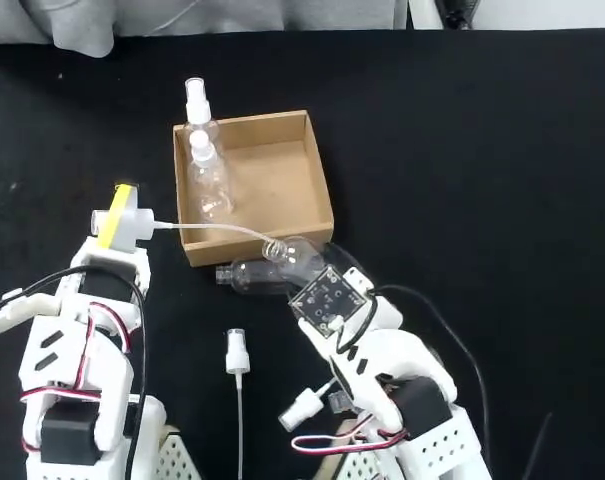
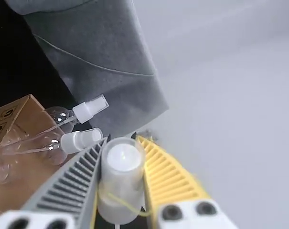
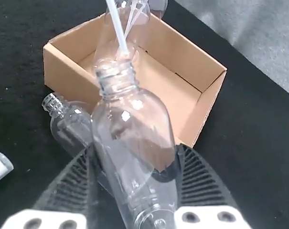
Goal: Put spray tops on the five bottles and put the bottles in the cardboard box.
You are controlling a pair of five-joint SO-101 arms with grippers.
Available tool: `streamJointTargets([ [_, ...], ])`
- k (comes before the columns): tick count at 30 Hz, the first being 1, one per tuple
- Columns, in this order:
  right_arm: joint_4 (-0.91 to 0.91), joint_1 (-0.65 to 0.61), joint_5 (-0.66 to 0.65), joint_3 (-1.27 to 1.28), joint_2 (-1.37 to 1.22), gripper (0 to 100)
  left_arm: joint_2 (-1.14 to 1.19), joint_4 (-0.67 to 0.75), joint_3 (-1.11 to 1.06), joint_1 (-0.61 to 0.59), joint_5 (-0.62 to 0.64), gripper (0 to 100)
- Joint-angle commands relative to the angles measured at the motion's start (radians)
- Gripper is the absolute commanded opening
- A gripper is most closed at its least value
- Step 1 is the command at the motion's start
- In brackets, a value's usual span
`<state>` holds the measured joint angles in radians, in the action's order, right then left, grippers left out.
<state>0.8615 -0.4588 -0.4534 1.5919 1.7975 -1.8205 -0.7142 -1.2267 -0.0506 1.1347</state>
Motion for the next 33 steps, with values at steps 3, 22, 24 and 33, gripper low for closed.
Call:
streamJointTargets([
  [3,-0.040,0.020,0.040,-0.008,0.107,7.7,-0.002,-0.002,0.019,-0.002,-0.044,3],
  [22,-0.040,0.014,0.048,-0.007,0.107,7.7,-0.002,-0.041,-0.015,0.033,-0.046,3],
  [24,-0.040,0.014,0.048,-0.007,0.107,7.7,0.000,-0.043,-0.015,0.067,-0.048,3],
  [33,-0.034,0.012,0.051,-0.004,0.107,7.8,0.000,-0.040,-0.035,0.090,-0.072,3],
])
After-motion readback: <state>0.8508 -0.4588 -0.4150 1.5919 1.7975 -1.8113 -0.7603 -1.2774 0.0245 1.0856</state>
